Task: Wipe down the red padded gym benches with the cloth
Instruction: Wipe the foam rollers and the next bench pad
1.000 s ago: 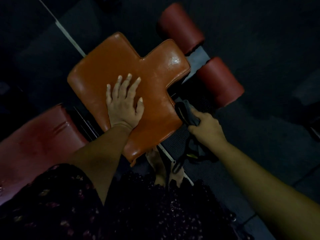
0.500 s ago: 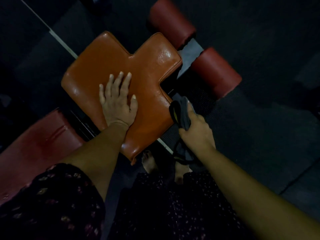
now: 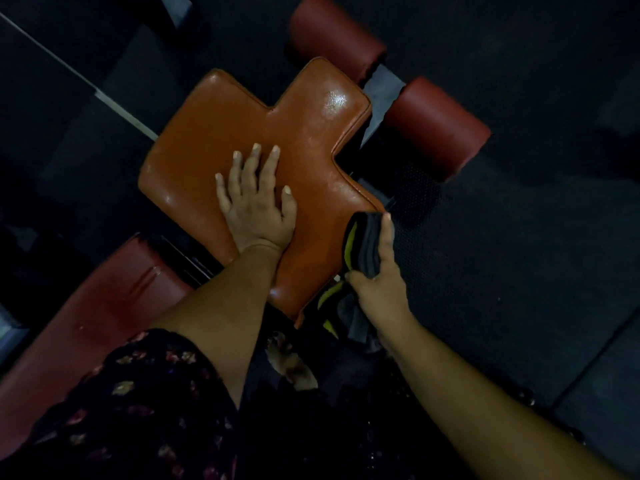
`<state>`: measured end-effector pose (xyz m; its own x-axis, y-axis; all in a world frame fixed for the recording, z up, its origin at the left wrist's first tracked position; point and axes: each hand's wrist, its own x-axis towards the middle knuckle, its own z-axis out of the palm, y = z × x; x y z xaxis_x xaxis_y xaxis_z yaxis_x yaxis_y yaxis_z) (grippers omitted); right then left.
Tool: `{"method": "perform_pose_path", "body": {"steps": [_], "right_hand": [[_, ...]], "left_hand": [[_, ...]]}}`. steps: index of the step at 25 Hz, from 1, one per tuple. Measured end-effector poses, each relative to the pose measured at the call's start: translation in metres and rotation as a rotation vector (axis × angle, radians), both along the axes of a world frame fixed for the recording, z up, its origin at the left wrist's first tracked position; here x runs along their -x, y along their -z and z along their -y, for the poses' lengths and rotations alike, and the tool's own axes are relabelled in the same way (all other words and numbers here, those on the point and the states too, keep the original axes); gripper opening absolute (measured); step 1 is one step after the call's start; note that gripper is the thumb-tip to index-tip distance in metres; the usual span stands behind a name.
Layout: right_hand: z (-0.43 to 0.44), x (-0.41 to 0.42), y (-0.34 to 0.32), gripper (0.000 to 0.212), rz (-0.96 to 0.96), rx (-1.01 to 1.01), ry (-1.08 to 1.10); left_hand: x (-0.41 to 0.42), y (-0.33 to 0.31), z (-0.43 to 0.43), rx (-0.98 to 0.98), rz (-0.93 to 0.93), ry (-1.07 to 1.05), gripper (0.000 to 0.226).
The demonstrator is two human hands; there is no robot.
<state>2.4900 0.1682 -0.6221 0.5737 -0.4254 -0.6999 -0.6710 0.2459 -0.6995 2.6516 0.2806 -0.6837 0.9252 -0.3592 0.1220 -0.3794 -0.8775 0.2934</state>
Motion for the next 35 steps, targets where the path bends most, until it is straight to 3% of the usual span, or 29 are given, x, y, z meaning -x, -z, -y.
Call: {"method": "perform_pose_path", "body": {"steps": [2, 6, 11, 15, 20, 22, 25, 30, 32, 35], "right_hand": [[-0.020, -0.004, -0.003, 0.085, 0.042, 0.008, 0.129], [-0.052, 0.002, -0.006, 0.071, -0.123, 0.204, -0.018], [-0.046, -0.012, 0.007, 0.070, -0.138, -0.046, 0.366], [-0.090, 0.007, -0.004, 0.069, -0.129, 0.164, 0.081], [-0.078, -0.001, 0.004, 0.077, -0.178, -0.043, 0.265], [-0.105, -0.002, -0.010, 0.077, -0.226, 0.079, 0.219], [-0.142, 0.021, -0.014, 0.082, -0.149, 0.262, 0.020], [-0.120, 0.019, 0.006, 0.090, -0.222, 0.096, 0.212], [-0.146, 0.018, -0.007, 0.087, -0.223, 0.171, 0.093], [-0.171, 0.052, -0.016, 0.081, -0.327, 0.548, -0.535]], "left_hand": [[0.000, -0.001, -0.001, 0.001, -0.020, -0.002, 0.057], [0.001, -0.006, -0.003, -0.019, -0.076, 0.022, 0.059], [-0.004, -0.018, -0.004, -0.083, -0.193, 0.056, 0.059], [-0.006, -0.028, -0.013, -0.169, -0.244, 0.154, 0.059], [0.004, -0.029, -0.023, -0.245, -0.265, 0.243, 0.063], [0.005, -0.027, -0.031, -0.244, -0.247, 0.285, 0.063], [0.007, -0.025, -0.044, -0.258, -0.228, 0.354, 0.062], [0.003, -0.022, -0.052, -0.284, -0.211, 0.436, 0.064], [0.002, -0.022, -0.053, -0.285, -0.215, 0.432, 0.064], [0.009, -0.024, -0.067, -0.289, -0.216, 0.438, 0.062]]}}
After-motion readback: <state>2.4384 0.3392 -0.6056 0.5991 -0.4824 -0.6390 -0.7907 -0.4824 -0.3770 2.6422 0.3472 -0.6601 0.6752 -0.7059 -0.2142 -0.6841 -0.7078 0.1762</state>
